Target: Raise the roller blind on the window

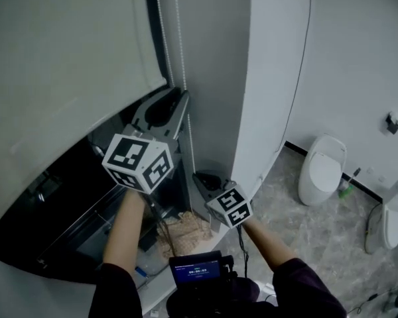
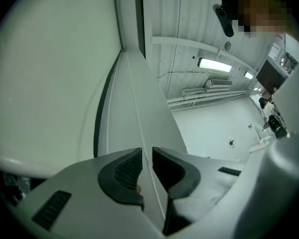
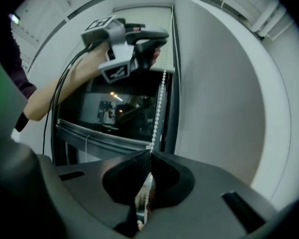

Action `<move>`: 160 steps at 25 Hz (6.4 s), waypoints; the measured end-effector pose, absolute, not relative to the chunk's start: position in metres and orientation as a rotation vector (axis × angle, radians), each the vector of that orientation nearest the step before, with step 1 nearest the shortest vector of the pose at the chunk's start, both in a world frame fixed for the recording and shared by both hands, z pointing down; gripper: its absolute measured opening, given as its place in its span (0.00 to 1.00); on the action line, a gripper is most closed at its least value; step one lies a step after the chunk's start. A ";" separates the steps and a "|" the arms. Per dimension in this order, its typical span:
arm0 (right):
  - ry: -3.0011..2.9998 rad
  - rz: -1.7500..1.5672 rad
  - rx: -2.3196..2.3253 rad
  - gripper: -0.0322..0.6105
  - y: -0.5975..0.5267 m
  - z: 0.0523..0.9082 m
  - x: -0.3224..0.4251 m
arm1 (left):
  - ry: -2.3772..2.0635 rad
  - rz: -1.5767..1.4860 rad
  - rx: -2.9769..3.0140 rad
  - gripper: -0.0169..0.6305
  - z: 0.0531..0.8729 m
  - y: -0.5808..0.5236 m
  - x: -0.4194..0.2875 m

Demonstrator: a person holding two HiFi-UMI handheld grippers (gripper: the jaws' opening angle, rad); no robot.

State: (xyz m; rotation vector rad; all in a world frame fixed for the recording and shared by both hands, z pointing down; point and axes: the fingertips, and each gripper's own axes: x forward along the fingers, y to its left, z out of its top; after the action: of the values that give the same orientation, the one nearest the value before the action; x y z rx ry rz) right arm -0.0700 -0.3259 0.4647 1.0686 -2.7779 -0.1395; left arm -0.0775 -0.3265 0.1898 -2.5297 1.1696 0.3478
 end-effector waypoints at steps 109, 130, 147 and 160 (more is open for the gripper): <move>-3.302 -0.246 1.126 0.08 -0.288 0.232 -0.028 | 1.349 0.206 -2.578 0.04 0.286 -0.309 -0.086; -3.273 -0.245 1.127 0.08 -0.289 0.244 -0.034 | 1.406 0.316 -2.453 0.04 0.260 -0.276 -0.098; -3.225 -0.374 1.150 0.06 -0.280 0.243 -0.045 | 1.422 0.311 -2.440 0.04 0.256 -0.275 -0.099; -3.231 -0.397 1.152 0.06 -0.280 0.240 -0.041 | 1.429 0.306 -2.440 0.04 0.259 -0.277 -0.099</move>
State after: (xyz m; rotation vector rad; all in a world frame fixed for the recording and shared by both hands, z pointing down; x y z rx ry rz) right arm -0.0408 -0.2800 0.2401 1.1523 -3.2315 -0.3972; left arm -0.0985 -0.2769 0.2585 -2.4404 1.4293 0.3058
